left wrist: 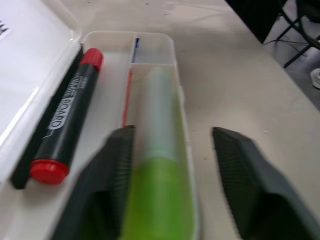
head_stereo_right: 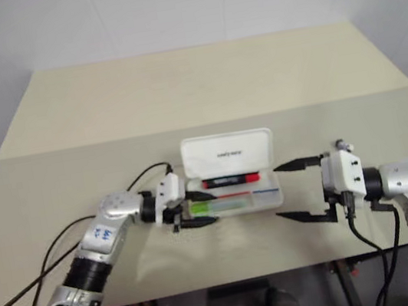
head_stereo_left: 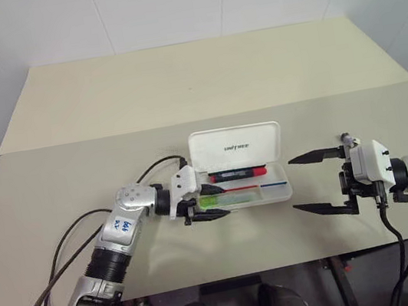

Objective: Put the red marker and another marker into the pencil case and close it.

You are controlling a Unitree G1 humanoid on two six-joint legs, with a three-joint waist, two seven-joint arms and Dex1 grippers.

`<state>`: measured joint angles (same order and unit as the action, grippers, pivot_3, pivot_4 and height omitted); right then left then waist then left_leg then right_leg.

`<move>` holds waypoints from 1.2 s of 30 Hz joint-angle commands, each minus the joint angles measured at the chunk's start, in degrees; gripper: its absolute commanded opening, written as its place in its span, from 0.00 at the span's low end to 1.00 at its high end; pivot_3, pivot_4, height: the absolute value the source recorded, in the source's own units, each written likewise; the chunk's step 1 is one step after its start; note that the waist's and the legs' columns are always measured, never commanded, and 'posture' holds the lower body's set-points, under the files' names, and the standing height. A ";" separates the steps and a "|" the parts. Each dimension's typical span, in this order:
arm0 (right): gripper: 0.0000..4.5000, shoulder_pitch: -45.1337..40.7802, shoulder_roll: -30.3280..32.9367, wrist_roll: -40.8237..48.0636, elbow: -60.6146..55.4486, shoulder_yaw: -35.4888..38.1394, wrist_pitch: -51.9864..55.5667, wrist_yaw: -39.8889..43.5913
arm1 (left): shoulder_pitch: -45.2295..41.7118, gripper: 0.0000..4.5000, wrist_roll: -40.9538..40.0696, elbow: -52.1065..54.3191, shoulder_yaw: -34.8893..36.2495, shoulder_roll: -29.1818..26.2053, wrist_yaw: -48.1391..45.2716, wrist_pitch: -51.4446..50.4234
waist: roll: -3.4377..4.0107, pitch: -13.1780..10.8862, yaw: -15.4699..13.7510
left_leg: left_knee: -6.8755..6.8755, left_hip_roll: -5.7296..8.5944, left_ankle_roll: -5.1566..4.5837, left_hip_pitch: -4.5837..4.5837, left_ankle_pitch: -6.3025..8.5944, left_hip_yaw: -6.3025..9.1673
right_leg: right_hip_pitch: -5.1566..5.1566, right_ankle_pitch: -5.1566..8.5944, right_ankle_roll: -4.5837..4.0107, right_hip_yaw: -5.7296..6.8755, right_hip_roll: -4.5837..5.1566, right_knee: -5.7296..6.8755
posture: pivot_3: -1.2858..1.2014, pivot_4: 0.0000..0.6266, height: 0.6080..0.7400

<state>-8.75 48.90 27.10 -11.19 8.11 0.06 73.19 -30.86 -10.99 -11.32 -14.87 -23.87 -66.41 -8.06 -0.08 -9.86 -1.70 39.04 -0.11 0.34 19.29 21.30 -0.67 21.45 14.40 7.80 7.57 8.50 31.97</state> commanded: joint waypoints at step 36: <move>1.00 -5.13 -9.64 -8.38 19.11 11.07 17.01 -42.76 | 1.36 1.00 -16.47 15.88 13.85 -6.55 -1.58 -5.80 | 0.03 0.02 0.28 | -0.04 0.00 -0.01 0.00 0.00 0.00 | 0.01 0.00 0.00 -0.04 0.00 0.00 | 0.52 0.24 1.00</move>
<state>-12.75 39.58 19.12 7.69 16.90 18.61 32.11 -28.53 -25.77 2.03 -2.16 -30.03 -68.12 -13.78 -0.05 -9.83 -1.42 39.00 -0.11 0.33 19.29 21.30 -0.67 21.47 14.40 7.80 7.53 8.50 31.97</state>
